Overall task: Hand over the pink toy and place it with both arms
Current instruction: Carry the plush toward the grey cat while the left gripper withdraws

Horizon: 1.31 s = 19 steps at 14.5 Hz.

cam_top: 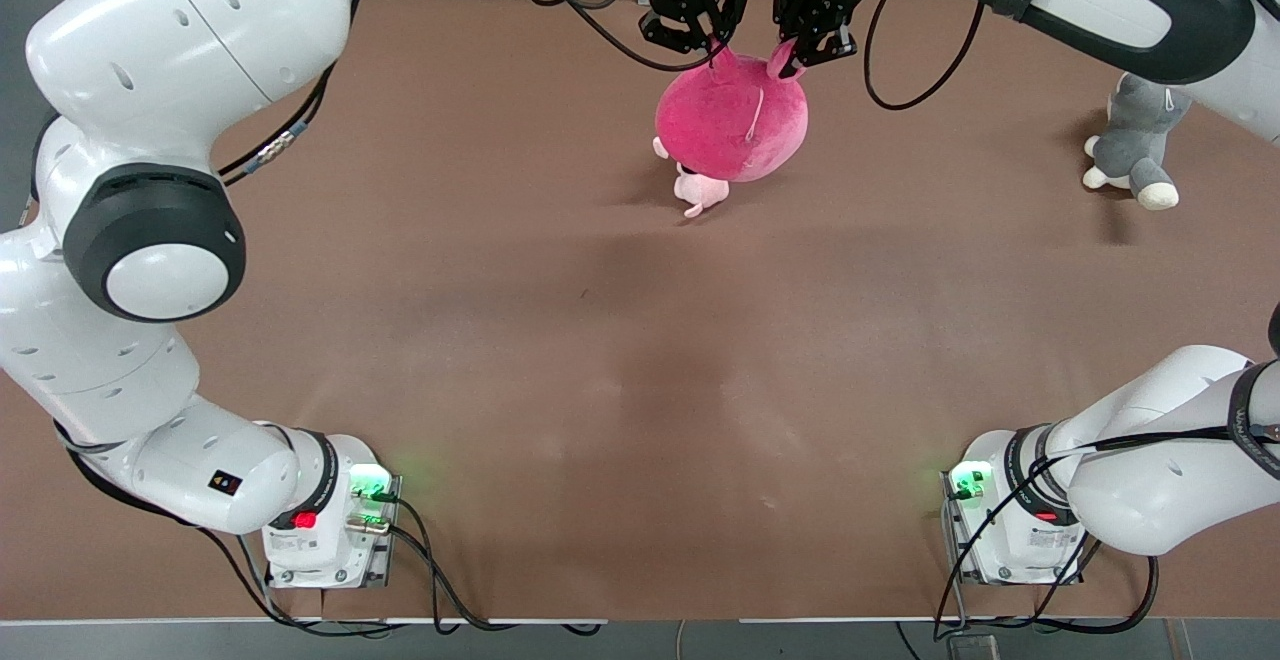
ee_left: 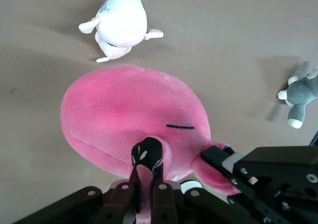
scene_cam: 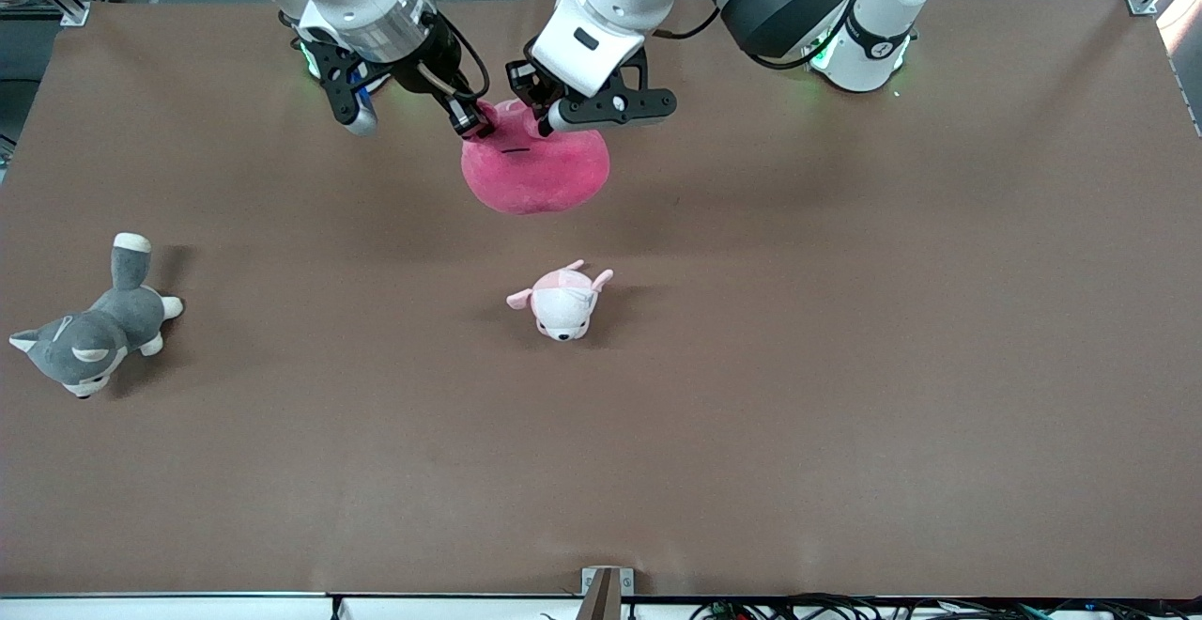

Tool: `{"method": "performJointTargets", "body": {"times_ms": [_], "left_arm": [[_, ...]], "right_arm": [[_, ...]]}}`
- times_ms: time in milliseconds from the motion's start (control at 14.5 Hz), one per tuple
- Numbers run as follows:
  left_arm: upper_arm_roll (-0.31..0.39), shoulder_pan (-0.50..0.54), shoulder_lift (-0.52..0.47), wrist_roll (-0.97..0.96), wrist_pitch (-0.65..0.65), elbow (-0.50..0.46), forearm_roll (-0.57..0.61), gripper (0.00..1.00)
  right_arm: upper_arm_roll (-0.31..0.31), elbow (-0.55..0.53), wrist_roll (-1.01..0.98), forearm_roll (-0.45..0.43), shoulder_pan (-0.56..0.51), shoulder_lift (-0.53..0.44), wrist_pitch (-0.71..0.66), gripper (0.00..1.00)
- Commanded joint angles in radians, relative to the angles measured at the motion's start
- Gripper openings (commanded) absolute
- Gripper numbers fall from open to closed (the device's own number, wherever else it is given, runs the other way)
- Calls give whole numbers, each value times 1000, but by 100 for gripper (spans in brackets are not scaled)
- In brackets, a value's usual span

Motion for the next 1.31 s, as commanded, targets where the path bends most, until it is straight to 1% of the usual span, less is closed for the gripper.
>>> {"method": "performJointTargets", "body": {"times_ms": [0, 69, 138, 207, 345, 484, 622, 691, 829, 967, 1105, 1244], "left_arm": [[5, -7, -2, -20, -3, 17, -1, 3], [5, -7, -6, -20, -3, 17, -1, 17], [5, -5, -8, -20, -3, 14, 3, 67], [3, -8, -14, -18, -3, 10, 19, 99], [-4, -7, -20, -20, -6, 10, 74, 100], [-1, 4, -64, -18, -24, 7, 76, 100], [5, 12, -104, -4, -118, 8, 79, 100], [5, 33, -130, 17, -164, 7, 79, 100], [5, 81, -190, 167, -315, -9, 79, 100], [3, 165, -253, 334, -431, -18, 77, 100], [3, 239, -316, 460, -506, -47, 76, 100], [3, 323, -394, 595, -537, -117, 74, 100]], "right_arm": [[5, -10, -42, 14, -24, -18, -14, 0], [3, -11, -65, 14, -36, -18, -14, 0], [3, -11, -91, 14, -51, -18, -14, 0], [3, -14, -124, 14, -69, -18, -14, 0], [2, -24, -215, 14, -120, -15, -16, 0], [2, -59, -336, 14, -193, -12, -13, 0], [2, -98, -468, 14, -273, -4, -5, 0], [2, -122, -543, 14, -321, 4, -1, 0], [3, -161, -682, 16, -417, 39, 30, 0], [3, -194, -801, 17, -494, 80, 65, 1], [3, -203, -885, 17, -551, 129, 88, 1], [5, -203, -974, 25, -611, 177, 107, 1]]}}
